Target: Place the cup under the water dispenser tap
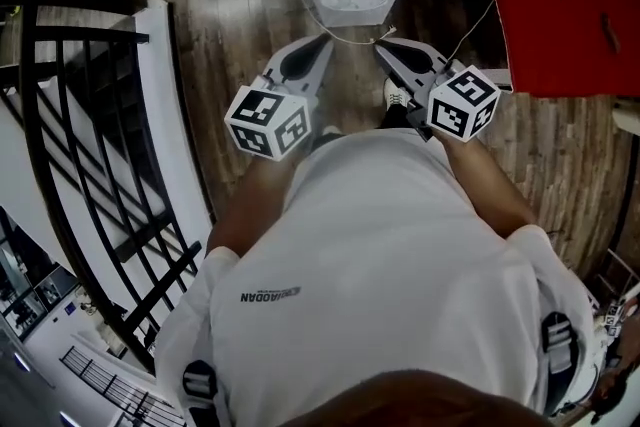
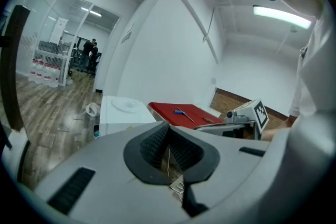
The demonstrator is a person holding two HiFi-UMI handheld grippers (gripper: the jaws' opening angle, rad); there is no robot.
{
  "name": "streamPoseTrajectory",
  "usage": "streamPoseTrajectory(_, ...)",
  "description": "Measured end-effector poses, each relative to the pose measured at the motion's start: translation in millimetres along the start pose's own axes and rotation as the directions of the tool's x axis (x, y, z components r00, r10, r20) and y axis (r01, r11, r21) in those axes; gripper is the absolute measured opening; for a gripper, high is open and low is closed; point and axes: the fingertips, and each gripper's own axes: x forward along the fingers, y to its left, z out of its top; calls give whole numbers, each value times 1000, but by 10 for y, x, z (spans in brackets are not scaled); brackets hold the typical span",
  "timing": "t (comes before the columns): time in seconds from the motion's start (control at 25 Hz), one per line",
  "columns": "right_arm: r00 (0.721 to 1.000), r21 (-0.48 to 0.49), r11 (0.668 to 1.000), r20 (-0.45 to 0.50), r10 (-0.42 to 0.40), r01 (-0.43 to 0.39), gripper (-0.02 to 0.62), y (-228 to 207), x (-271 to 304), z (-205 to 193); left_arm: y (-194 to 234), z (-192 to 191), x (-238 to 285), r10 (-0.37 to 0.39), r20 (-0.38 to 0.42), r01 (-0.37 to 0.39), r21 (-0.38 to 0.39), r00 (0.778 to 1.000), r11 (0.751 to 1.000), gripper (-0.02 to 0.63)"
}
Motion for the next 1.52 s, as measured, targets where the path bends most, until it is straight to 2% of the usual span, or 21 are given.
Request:
streamPoseTrajectory(0.16, 998, -46, 998, 18, -53, 54, 21, 217, 44, -40, -5, -36, -217, -45, -1, 45, 32, 999, 998, -5)
streamPoseTrajectory(0.4, 991, -36, 991, 46, -127, 129, 21, 380, 110, -77, 130, -88, -377, -92, -23, 93, 34, 995, 995, -5)
streamPoseTrajectory(0.76, 970, -41, 972, 91, -227, 231, 21, 284, -347, -48, 1, -63, -388, -94, -22, 95, 60, 995, 994, -5)
streamPoseTrajectory(1.04, 976, -60, 975, 50, -211, 213, 21, 174, -640, 19, -214, 18, -321, -42, 2, 42, 49, 999, 998, -5)
streamPoseTrajectory(1.2, 979, -79, 977, 61, -195, 200, 21, 128, -765, 54, -392, 5, -238, -31, 12, 30, 53, 999, 998, -5)
streamPoseTrajectory(1.52, 982, -62, 981, 59, -182, 185, 21, 122, -864, -92, -622, -189, -204, -36, -37, 38, 66, 999, 997, -5)
